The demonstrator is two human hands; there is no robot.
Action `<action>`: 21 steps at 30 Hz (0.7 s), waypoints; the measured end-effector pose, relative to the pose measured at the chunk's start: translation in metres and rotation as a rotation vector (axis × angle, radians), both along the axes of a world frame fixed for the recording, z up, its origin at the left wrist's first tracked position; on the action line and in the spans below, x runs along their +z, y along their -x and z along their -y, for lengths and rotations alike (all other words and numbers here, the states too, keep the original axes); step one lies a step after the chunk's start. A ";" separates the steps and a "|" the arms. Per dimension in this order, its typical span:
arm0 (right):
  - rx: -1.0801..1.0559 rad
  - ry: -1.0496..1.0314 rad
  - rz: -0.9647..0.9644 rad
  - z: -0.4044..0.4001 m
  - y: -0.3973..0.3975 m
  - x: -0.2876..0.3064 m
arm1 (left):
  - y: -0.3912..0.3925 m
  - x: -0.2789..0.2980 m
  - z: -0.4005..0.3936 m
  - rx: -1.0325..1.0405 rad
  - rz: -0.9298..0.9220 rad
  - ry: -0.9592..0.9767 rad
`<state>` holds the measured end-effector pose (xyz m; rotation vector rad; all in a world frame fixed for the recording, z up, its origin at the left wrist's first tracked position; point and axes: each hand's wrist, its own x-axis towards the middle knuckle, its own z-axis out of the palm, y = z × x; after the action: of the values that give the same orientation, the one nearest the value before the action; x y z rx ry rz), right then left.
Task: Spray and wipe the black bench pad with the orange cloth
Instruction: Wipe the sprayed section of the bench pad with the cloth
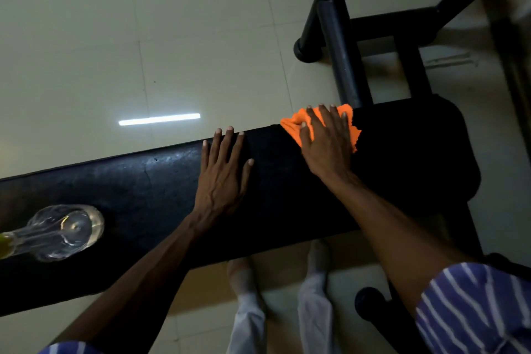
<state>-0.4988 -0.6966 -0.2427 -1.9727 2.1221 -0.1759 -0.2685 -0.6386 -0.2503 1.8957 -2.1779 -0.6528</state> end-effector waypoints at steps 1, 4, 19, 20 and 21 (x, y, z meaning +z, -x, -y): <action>0.001 0.014 0.027 -0.005 -0.013 0.000 | 0.003 0.000 0.000 -0.003 -0.001 -0.001; 0.223 0.055 0.091 -0.027 -0.033 -0.001 | 0.012 0.001 0.003 0.010 0.005 -0.019; 0.137 0.042 0.159 -0.008 0.026 0.012 | 0.060 0.008 0.014 -0.030 0.029 -0.043; 0.222 0.030 0.181 -0.013 0.020 0.011 | 0.063 0.007 0.014 -0.030 0.032 -0.043; 0.296 0.021 0.183 -0.014 0.023 0.011 | 0.067 0.007 0.015 -0.036 0.032 -0.046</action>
<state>-0.5214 -0.6824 -0.2314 -2.1613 1.7024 -0.3114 -0.3352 -0.6540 -0.2432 1.9058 -2.2410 -0.6886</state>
